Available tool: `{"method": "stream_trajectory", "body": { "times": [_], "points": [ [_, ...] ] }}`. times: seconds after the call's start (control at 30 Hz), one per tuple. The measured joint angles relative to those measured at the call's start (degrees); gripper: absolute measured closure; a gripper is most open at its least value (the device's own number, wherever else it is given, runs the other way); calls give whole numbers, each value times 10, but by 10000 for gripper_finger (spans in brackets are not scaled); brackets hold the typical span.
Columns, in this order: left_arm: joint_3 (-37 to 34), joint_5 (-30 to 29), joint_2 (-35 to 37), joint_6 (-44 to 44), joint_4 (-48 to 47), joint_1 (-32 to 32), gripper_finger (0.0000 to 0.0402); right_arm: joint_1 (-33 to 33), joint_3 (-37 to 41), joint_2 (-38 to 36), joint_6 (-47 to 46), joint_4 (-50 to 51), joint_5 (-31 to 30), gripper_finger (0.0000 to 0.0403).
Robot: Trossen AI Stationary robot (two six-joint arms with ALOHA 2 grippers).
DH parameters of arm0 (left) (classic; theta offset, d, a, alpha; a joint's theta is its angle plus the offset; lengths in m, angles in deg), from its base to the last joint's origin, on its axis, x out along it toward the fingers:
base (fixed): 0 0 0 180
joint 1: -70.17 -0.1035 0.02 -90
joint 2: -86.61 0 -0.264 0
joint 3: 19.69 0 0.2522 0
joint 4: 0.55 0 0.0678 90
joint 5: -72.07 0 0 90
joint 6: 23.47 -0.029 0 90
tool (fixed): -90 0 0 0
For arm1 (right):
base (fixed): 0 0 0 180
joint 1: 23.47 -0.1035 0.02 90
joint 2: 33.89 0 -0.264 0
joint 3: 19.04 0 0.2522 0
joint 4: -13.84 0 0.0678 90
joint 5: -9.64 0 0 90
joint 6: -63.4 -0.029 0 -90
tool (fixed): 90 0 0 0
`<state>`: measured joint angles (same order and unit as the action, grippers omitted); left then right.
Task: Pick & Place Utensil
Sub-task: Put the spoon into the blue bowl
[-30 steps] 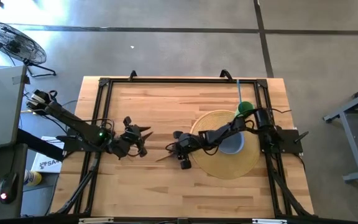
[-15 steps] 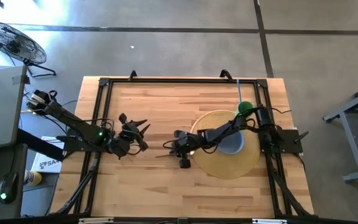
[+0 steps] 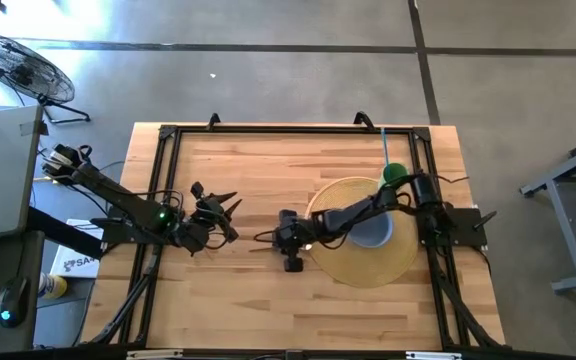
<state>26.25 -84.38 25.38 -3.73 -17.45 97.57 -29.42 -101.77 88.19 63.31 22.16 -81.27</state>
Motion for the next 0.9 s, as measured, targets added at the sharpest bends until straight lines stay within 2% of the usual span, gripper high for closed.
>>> {"method": "stream_trajectory", "body": {
  "times": [0.23, 0.4, 0.53, 0.7, 0.8, 0.9],
  "points": [
    [0, 0, 35, 6, -21, 6, 298, -1, -62, 1, -12, 115, -7, 344],
    [0, -19, 68, 74, -85, 27, 298, -4, -104, 3, -30, 190, -9, 344],
    [0, -36, 76, 139, -139, 38, 298, -4, -152, 4, -41, 297, -3, 343],
    [0, -33, 76, 155, -150, 38, 298, -8, -205, 4, -37, 405, -13, 343],
    [0, -33, 76, 155, -150, 38, 298, -12, -222, 4, -26, 433, -26, 343],
    [0, -32, 76, 155, -149, 38, 298, -16, -229, 4, -24, 413, -48, 343]
  ]
}}
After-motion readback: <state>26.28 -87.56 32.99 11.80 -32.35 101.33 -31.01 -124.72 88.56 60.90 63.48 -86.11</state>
